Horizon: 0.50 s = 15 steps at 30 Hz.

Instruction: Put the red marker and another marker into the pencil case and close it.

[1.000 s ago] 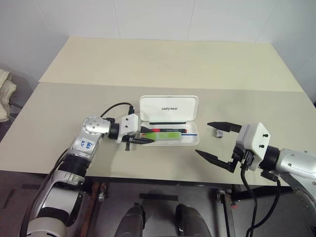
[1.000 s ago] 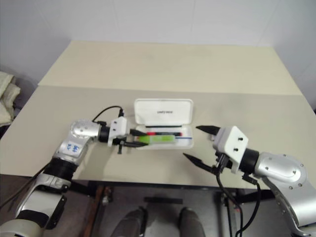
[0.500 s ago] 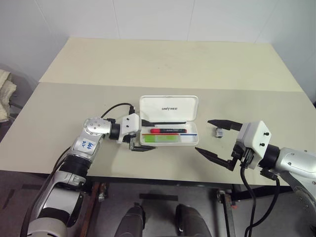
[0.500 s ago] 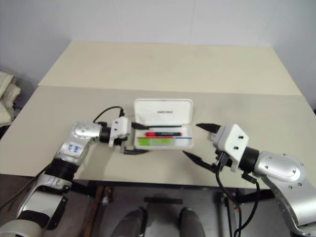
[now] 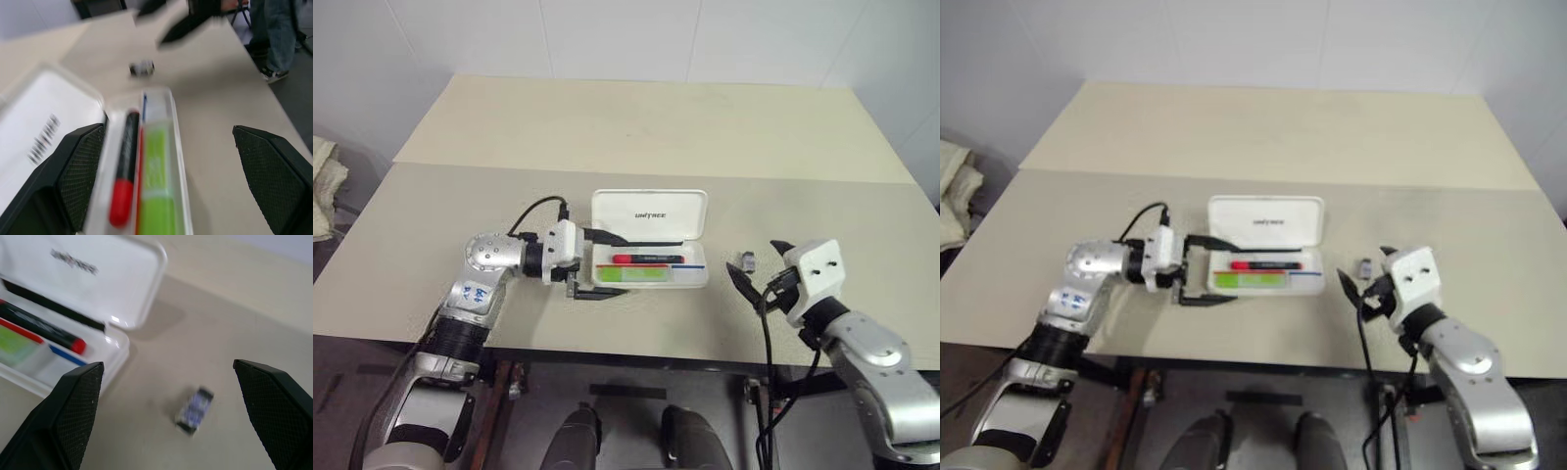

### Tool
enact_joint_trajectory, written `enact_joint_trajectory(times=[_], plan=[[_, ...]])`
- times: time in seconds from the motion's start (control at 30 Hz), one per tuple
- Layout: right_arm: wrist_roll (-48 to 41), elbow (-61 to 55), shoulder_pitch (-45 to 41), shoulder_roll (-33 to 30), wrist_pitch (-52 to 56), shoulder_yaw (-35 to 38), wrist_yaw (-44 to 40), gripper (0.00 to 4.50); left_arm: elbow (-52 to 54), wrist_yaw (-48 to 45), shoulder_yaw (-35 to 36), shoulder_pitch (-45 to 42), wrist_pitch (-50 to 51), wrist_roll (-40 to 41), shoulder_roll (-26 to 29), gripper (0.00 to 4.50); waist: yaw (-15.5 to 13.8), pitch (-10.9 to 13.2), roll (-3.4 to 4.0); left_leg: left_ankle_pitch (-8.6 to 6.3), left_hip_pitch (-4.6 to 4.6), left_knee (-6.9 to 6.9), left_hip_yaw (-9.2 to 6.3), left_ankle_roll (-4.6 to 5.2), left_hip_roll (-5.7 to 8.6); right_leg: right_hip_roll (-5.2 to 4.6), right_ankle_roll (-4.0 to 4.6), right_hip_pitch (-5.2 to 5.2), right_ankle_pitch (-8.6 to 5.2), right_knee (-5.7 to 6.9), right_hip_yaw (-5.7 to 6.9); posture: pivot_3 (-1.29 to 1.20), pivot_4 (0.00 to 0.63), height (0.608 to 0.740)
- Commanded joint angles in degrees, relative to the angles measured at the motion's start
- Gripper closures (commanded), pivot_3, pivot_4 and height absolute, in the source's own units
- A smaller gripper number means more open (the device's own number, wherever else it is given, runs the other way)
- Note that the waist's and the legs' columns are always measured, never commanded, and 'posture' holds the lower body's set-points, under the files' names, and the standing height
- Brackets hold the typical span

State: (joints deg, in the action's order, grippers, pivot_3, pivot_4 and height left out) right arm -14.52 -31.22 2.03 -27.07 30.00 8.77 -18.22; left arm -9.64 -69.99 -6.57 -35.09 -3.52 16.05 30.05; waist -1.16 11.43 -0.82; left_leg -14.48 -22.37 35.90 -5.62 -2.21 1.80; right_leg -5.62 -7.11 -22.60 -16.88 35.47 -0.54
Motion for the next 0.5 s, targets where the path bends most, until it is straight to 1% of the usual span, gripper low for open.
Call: enact_joint_trajectory(times=[0.03,0.13,0.33,0.5], plan=[[1.97,3.23,-2.09,2.95,-1.86,1.43,4.34,0.00,3.00,0.12,2.25,-0.68,1.65,1.95,1.57,0.02,0.23,0.00,0.00,0.00,0.01,0.01,0.01,0.00,-0.01,0.02,0.00,0.00,0.00,0.01,-0.01,0.00,0.150,0.740],[1.51,8.40,-5.99,6.72,-2.09,2.44,6.84,0.00,3.11,0.34,2.98,-1.04,2.33,1.72,2.57,0.02,1.08,0.01,-0.01,0.04,0.05,0.01,0.01,-0.03,-0.01,0.04,0.01,0.00,0.00,0.09,-0.02,0.00,0.150,0.740],[0.59,15.11,-10.54,10.79,-2.70,3.28,8.90,0.00,4.61,1.86,3.08,-0.44,3.14,1.39,2.44,0.02,1.36,0.01,0.00,0.07,0.08,-0.08,-0.03,-0.05,-0.01,0.05,0.02,-0.02,-0.01,0.14,-0.02,0.00,0.150,0.740],[1.93,18.06,-11.48,11.47,-2.31,1.66,8.69,0.00,6.31,2.87,3.28,0.62,4.05,1.45,2.84,0.02,1.38,0.01,0.00,0.08,0.08,-0.27,-0.01,-0.06,-0.01,0.05,0.01,-0.10,-0.04,0.13,-0.06,0.00,0.150,0.740]])
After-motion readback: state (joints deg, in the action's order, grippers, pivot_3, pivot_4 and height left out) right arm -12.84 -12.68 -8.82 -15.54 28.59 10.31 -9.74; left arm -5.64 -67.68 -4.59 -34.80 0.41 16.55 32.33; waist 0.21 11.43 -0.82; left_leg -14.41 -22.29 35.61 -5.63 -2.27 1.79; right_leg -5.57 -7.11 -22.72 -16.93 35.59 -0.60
